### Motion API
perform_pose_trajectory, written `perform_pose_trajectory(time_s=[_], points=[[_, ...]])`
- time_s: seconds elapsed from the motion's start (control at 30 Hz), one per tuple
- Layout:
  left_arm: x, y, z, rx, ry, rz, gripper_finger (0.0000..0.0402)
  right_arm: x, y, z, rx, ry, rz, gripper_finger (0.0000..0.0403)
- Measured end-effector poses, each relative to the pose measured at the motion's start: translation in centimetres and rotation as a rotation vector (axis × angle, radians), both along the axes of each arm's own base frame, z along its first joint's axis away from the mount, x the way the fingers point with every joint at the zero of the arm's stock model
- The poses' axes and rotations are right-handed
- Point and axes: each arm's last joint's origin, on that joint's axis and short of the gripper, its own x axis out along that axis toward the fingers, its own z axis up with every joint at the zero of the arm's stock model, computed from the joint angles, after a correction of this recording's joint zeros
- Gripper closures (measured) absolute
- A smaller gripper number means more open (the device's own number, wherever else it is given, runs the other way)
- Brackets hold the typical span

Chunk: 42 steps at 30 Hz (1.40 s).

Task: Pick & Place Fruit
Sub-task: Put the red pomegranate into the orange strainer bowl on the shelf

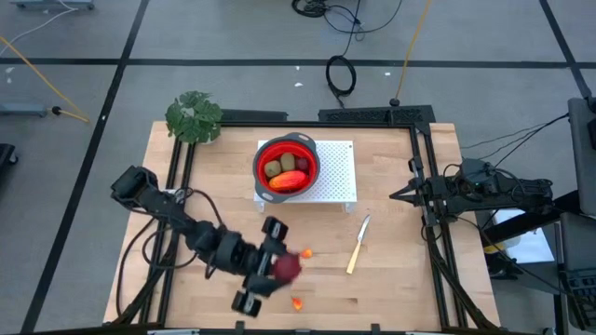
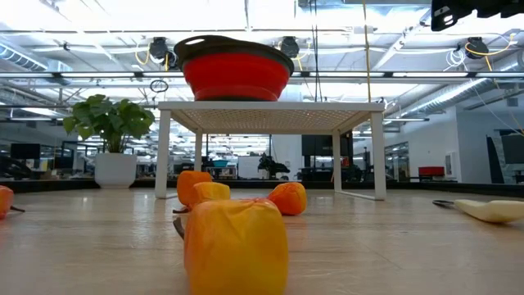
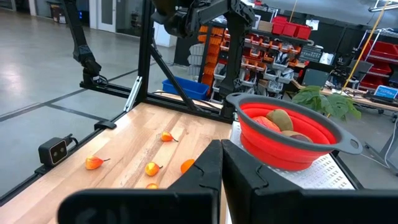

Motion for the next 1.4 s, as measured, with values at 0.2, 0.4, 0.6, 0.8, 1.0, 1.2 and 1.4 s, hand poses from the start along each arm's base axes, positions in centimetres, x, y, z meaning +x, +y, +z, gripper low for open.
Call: perform_pose_trajectory(time_s=[0.2,0.4,0.6,0.8,1.0,1.2,1.4], points=[[-0.2,1.7,0.5,-0.397,0.016,0.009,0.0217,0.0,0.0,0.0,0.000,0.000,0.000,0.0403],[0.3,3.0,0.5,-0.722,0.031,-0.077,0.0224,0.0,0.0,0.0,0.000,0.000,0.000,0.0403],[0.8,4.0,0.4,-0.864,0.012,-0.179,0.0217,0.0,0.0,0.0,0.000,0.000,-0.001,0.0403],[1.1,4.6,0.4,-0.903,0.003,-0.202,0.0206,0.0,0.0,0.0,0.000,0.000,-0.001,0.0403],[1.7,4.7,0.0,-0.865,0.067,-0.145,0.0221,0.0,0.0,0.0,0.000,0.000,-0.001,0.0403],[3.4,4.9,-1.8,-0.879,0.259,-0.045,0.0230,0.0,0.0,0.0,0.000,0.000,-0.001,0.0403],[4.5,6.7,-2.8,-0.892,0.425,0.022,0.0218,0.0,0.0,0.0,0.000,0.000,-0.001,0.0403]])
